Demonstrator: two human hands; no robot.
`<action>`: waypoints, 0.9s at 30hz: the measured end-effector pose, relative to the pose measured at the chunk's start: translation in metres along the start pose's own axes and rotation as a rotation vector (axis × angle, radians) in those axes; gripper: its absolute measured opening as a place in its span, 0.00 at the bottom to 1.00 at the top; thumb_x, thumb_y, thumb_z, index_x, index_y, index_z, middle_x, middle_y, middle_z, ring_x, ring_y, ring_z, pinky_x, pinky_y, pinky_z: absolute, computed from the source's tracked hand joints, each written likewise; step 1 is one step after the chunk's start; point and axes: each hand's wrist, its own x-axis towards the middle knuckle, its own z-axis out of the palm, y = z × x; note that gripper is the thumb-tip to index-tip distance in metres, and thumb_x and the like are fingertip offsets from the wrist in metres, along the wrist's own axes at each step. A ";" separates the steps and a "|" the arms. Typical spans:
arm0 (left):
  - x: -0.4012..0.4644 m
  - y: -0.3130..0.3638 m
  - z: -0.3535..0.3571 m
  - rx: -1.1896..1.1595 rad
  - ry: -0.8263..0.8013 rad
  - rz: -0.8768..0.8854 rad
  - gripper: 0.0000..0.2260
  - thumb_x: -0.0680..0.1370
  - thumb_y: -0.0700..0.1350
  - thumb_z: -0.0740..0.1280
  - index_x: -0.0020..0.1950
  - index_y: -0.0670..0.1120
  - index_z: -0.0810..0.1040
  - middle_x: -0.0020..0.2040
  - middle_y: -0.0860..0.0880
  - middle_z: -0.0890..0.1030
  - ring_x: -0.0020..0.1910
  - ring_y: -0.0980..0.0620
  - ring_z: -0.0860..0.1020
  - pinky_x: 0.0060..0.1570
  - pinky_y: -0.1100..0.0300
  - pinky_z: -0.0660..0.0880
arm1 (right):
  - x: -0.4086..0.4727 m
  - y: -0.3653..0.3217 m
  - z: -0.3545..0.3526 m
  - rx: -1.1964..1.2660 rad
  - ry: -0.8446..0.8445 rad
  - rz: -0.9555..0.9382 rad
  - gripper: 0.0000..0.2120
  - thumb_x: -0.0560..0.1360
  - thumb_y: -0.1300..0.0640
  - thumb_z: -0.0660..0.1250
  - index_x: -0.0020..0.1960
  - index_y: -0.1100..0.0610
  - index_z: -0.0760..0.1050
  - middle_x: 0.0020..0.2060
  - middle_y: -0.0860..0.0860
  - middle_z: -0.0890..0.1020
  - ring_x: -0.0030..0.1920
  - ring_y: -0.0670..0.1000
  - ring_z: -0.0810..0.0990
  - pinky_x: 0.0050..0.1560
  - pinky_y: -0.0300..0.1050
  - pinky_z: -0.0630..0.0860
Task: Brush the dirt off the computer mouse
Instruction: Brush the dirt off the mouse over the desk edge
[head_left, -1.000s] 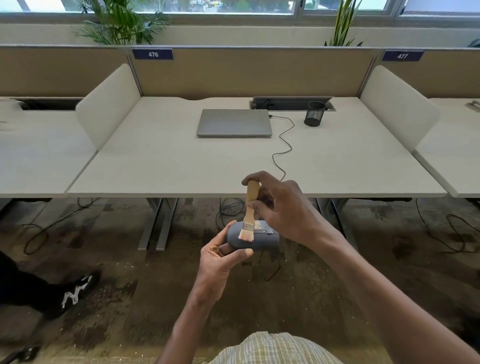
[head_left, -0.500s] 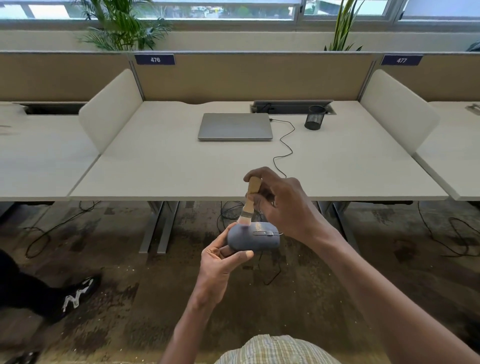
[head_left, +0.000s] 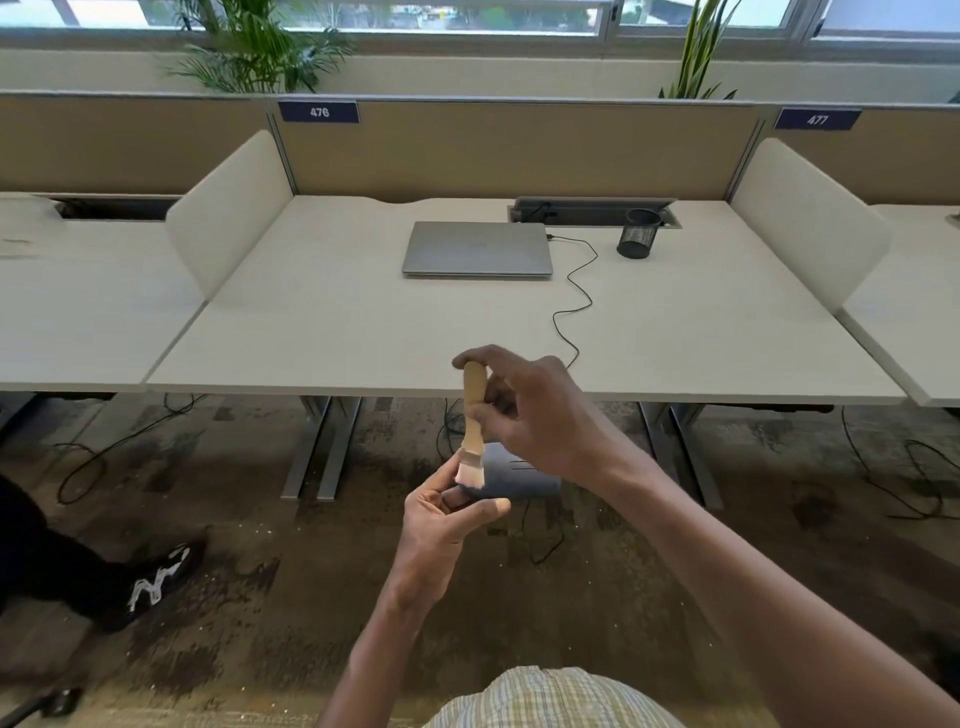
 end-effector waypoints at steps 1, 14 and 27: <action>0.000 0.000 0.000 0.004 -0.002 0.002 0.32 0.67 0.40 0.83 0.70 0.48 0.80 0.58 0.41 0.86 0.59 0.44 0.85 0.54 0.59 0.82 | 0.001 0.001 0.003 -0.011 -0.015 0.018 0.22 0.76 0.64 0.73 0.68 0.57 0.73 0.39 0.52 0.84 0.36 0.50 0.84 0.40 0.45 0.83; 0.000 0.002 0.000 0.028 -0.022 0.012 0.26 0.66 0.41 0.83 0.63 0.51 0.84 0.57 0.39 0.87 0.60 0.42 0.85 0.54 0.58 0.82 | 0.023 -0.003 0.013 -0.073 -0.010 0.067 0.25 0.76 0.66 0.71 0.72 0.62 0.71 0.39 0.57 0.85 0.34 0.53 0.82 0.39 0.43 0.81; -0.004 0.000 0.005 -0.005 -0.024 -0.003 0.36 0.64 0.38 0.83 0.71 0.50 0.79 0.60 0.42 0.86 0.59 0.42 0.85 0.53 0.57 0.84 | 0.033 0.022 -0.007 -0.281 0.018 0.324 0.21 0.76 0.68 0.65 0.69 0.64 0.71 0.40 0.60 0.81 0.40 0.62 0.80 0.46 0.58 0.82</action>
